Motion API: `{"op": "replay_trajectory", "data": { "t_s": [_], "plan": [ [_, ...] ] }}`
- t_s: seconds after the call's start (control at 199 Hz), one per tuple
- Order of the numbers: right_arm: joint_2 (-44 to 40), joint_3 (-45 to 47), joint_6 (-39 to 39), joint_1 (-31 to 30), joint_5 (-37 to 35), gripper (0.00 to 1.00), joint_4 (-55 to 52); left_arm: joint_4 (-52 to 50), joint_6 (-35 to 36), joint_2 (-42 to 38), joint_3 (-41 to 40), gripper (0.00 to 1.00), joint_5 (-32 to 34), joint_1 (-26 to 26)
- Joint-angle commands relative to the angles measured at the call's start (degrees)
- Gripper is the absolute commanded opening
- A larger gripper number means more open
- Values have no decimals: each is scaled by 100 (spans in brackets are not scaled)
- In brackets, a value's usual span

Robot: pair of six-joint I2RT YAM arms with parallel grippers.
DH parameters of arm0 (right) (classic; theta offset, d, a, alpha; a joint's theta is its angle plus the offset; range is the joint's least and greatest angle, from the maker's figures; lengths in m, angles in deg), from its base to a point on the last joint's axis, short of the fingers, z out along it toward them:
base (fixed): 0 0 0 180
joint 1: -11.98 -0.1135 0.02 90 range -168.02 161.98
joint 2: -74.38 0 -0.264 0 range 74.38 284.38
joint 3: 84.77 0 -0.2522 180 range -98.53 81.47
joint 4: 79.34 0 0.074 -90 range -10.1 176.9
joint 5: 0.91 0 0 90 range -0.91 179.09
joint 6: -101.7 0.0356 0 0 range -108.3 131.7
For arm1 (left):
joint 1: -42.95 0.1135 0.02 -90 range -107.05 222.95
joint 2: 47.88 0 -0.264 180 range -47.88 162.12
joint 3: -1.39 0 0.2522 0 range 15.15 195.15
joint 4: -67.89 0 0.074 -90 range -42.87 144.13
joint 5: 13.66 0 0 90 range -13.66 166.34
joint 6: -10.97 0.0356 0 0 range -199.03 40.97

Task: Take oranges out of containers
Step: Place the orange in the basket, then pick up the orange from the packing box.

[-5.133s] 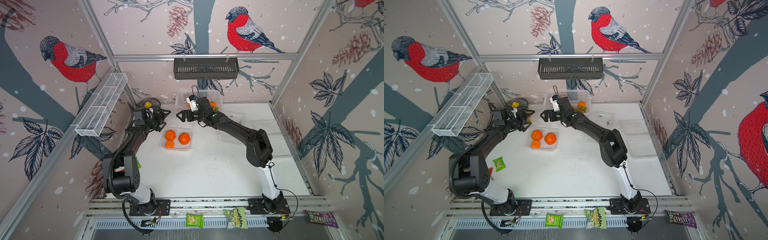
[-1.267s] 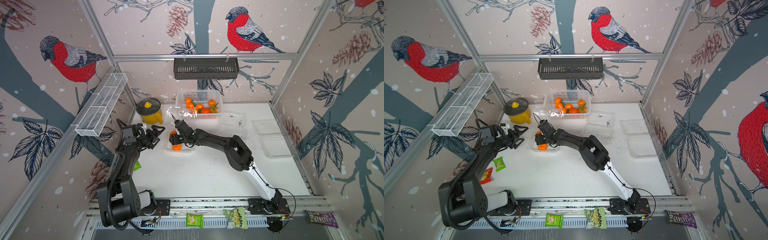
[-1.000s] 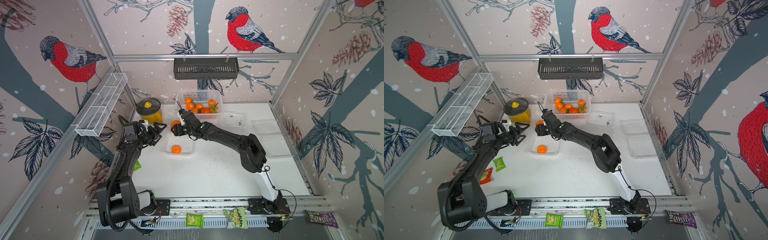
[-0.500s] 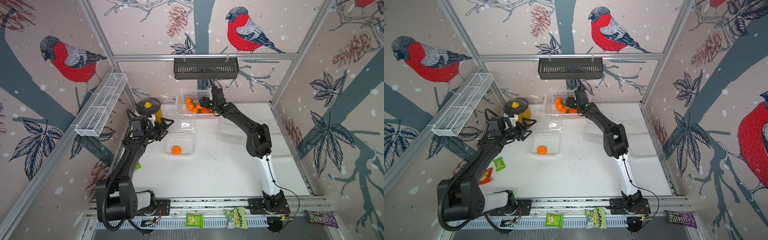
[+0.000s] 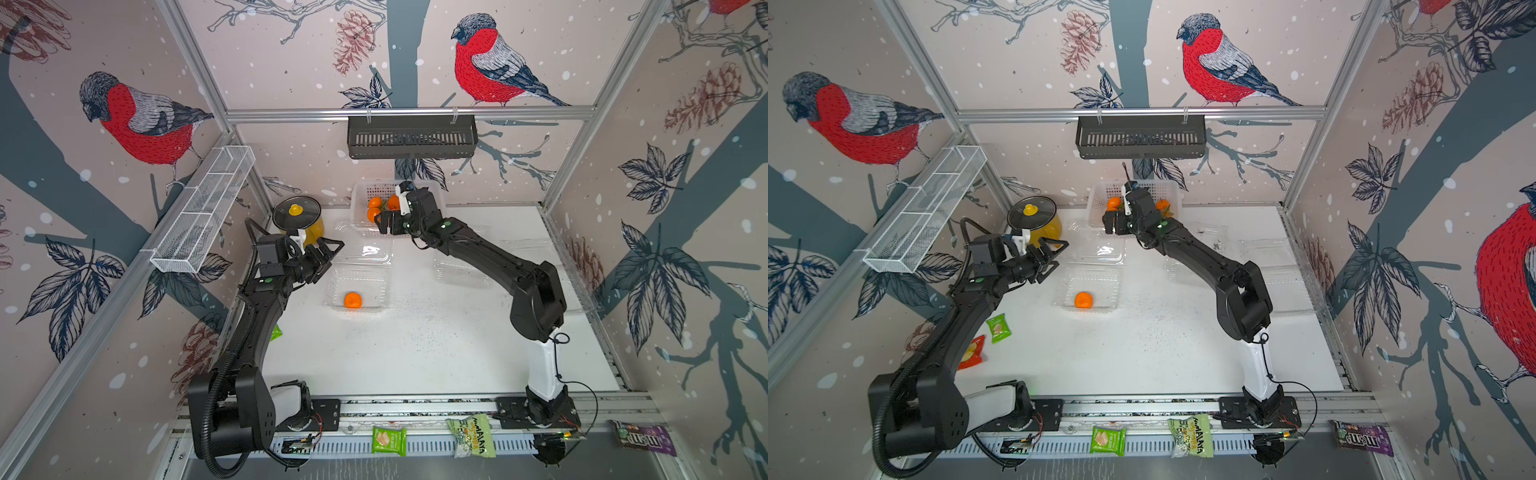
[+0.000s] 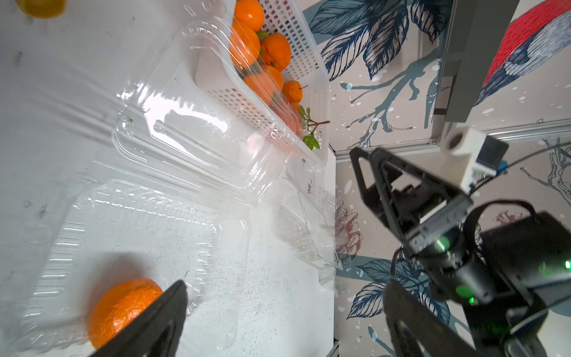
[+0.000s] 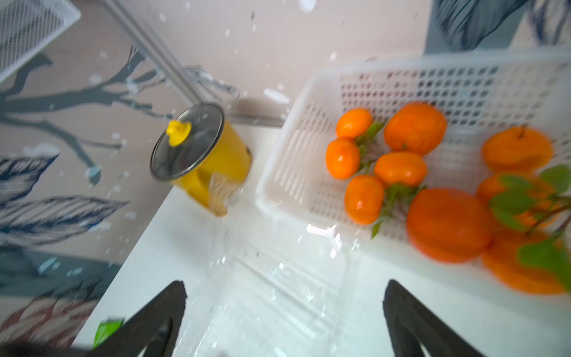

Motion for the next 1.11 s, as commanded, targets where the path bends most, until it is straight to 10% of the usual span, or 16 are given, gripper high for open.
{"op": "replay_trajectory", "data": {
  "t_s": [0.0,0.603,0.774,1.101],
  "plan": [
    [-184,655,41,-461,108,100,64,-118,104,-134,-44,97,-26,259],
    [1646,-2,357,-1685,446,86,-867,-194,286,-406,-566,97,-250,620],
    [1975,-333,240,-1711,-59,67,-1336,-193,286,-372,-526,97,-255,622],
    [1642,-589,5,-1721,-253,73,-1848,64,142,-133,-531,97,-334,593]
  ]
}}
